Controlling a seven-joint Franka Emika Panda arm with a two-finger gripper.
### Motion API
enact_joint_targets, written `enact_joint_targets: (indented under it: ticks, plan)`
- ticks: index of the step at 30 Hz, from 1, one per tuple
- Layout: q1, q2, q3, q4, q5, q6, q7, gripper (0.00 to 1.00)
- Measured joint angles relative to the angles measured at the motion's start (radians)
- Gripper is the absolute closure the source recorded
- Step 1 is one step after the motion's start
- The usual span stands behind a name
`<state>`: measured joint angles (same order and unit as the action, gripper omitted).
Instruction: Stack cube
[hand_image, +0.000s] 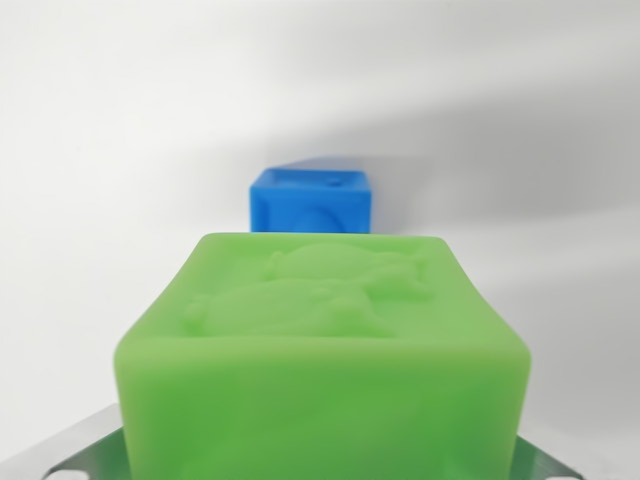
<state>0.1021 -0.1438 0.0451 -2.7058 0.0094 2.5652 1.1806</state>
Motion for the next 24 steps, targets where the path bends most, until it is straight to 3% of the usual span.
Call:
enact_joint_targets:
  ticks: [7,24]
  plan:
    - [0.008,0.016,0.006,-0.01,0.001,0.024,0.016,1.0]
    - [0.008,0.174,0.005,-0.017,-0.008,0.181,0.028,1.0]
